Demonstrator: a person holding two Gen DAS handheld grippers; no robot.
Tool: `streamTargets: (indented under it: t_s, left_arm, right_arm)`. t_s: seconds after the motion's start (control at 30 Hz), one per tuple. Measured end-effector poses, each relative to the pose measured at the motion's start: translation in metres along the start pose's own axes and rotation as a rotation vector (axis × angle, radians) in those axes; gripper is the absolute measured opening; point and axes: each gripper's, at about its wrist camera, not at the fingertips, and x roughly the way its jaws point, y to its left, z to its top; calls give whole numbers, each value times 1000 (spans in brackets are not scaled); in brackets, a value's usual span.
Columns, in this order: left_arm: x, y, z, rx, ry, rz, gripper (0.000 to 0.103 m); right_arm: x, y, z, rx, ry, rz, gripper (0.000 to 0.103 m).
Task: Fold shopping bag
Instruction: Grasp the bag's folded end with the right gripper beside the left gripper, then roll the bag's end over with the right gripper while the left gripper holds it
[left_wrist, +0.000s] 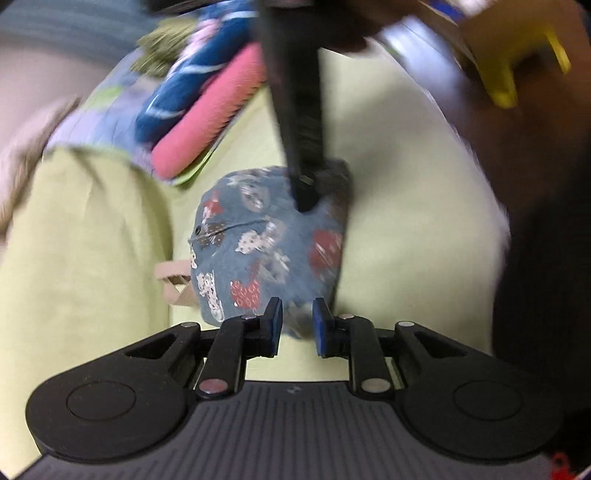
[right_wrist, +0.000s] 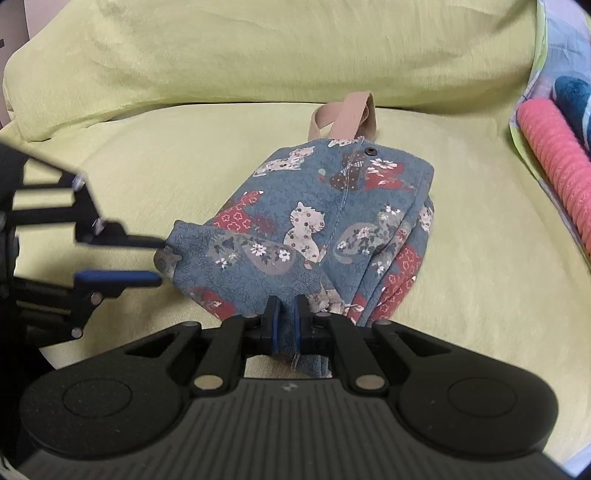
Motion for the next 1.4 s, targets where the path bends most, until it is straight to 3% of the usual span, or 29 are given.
streamTargets:
  t_s: [0.23,0.37,0.5,0.6,0.7,0.77,0.93,1.1,1.17,1.23,1.3,1.4]
  left_arm:
    - [23,-33,-3,234,-6,97,47]
    - [40,-46,-5,338,-24,143,46]
    - [48,-31,-5,241,-60,73,42]
    - [48,-10,-6,153,-88,-19,42]
    - [48,5,-7,81,-109,-85,43]
    - [48,9,-9,61,-120,-101,43]
    - [48,19,-8,13,-142,-141,44]
    - [44,31,-17,-61,-172,-199,46]
    - [45,35,-19,-79,-183,-214,46]
    - [45,35,-23,-85,-195,-214,46]
    - [42,31,-26,-77,-208,-197,46]
    - [39,12,-26,52,-197,-78,47]
  right_arm:
    - [2,-10,3,36,16,47,4]
    - [4,-18,7,58,37,83,1]
    - [8,-32,12,97,60,140,0]
    - [4,-35,7,74,4,180,2]
    - [-16,-18,-11,-74,-112,167,22]
    - [-30,4,-29,-252,-189,92,53]
    - [-23,48,-81,-843,-289,-168,53]
    - [9,53,-99,-1184,-342,-279,55]
    - [20,50,-102,-1248,-361,-290,49]
    - [23,48,-97,-1216,-359,-246,41]
    - [25,45,-93,-1184,-349,-212,40]
    - [22,42,-79,-1109,-305,-157,38]
